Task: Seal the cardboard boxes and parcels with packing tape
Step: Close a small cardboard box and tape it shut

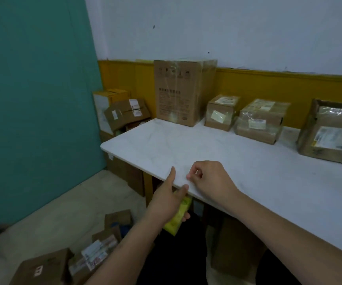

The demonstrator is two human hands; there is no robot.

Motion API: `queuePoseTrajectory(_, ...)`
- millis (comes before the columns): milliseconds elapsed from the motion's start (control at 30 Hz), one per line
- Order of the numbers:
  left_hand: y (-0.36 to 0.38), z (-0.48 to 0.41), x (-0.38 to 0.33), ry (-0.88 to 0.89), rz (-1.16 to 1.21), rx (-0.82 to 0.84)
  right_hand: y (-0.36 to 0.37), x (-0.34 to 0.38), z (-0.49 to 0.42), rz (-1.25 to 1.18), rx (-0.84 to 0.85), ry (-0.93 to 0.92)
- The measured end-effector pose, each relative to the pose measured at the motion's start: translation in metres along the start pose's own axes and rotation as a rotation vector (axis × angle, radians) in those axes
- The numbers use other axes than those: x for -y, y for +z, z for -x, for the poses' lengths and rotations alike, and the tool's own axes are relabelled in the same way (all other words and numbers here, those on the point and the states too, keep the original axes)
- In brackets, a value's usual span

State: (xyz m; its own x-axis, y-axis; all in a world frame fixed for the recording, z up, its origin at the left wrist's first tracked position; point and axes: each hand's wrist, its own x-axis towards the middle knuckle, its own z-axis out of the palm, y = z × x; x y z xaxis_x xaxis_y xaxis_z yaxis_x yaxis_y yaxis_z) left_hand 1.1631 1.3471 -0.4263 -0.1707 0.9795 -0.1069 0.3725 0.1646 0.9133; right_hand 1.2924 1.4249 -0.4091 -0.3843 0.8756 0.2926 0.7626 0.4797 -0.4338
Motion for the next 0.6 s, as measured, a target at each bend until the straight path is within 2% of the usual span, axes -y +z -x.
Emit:
queuePoseTrajectory(67, 0.007, -0.001, 0.007, 0.016, -0.022, -0.071, 0.005, 0.0, 0.001, 0.108, -0.017, -0.059)
queuePoseTrajectory(167, 0.009, -0.01, 0.018, 0.062, -0.406, -0.309, 0.004, 0.0, 0.003, 0.228, -0.065, -0.112)
queuePoseTrajectory(233, 0.007, -0.012, 0.013, 0.11, -0.617, -0.407, 0.006, 0.001, 0.005, 0.315, -0.101, -0.141)
queuePoseTrajectory(300, 0.004, -0.017, 0.004, 0.127, -0.734, -0.389, 0.011, 0.001, 0.007, 0.404, -0.116, -0.138)
queuePoseTrajectory(400, -0.005, -0.032, -0.004, 0.097, -0.812, -0.265, 0.016, -0.007, 0.007, 0.437, -0.161, -0.04)
queuePoseTrajectory(500, -0.006, -0.054, -0.006, 0.095, -0.878, -0.191, 0.005, -0.025, 0.0, 0.378, -0.025, 0.141)
queuePoseTrajectory(600, 0.001, -0.077, -0.012, 0.127, -0.966, -0.056, 0.003, -0.033, -0.001, 0.403, 0.012, 0.14)
